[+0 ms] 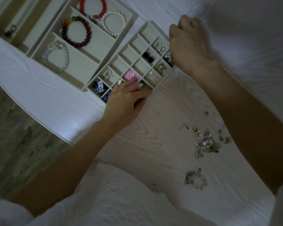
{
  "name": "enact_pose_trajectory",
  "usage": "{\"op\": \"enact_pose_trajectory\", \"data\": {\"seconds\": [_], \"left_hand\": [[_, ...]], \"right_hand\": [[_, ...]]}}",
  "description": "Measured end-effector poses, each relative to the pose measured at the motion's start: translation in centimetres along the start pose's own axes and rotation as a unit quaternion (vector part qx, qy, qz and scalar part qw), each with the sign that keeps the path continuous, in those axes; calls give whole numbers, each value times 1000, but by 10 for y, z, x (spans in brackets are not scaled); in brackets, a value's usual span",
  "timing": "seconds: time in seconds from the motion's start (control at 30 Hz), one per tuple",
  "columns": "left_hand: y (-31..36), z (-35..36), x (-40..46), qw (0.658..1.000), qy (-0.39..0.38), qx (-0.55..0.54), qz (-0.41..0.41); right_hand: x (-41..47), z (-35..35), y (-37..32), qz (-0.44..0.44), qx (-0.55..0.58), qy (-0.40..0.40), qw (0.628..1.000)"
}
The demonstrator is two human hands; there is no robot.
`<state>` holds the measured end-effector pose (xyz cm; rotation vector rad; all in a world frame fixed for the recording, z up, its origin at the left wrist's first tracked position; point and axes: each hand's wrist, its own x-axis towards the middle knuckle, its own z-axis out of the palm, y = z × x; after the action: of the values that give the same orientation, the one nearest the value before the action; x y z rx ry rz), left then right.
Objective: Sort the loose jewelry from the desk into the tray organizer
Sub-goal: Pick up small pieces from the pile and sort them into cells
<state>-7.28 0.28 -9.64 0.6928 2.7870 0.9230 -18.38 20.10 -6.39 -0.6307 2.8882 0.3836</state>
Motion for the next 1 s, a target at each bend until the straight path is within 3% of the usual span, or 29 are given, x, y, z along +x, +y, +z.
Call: {"op": "enact_pose_trajectory", "data": {"seconds": [0.3, 0.5, 1.0], "left_hand": [[0, -1, 0, 1000, -10, 1, 3], [0, 0, -1, 1000, -2, 0, 1], [-2, 1, -1, 1000, -14, 5, 5]], "right_hand": [[-9, 3, -2, 28, 18, -13, 999], [-43, 2, 11, 109, 151, 37, 982], [-51, 14, 11, 89, 158, 2, 983]]}}
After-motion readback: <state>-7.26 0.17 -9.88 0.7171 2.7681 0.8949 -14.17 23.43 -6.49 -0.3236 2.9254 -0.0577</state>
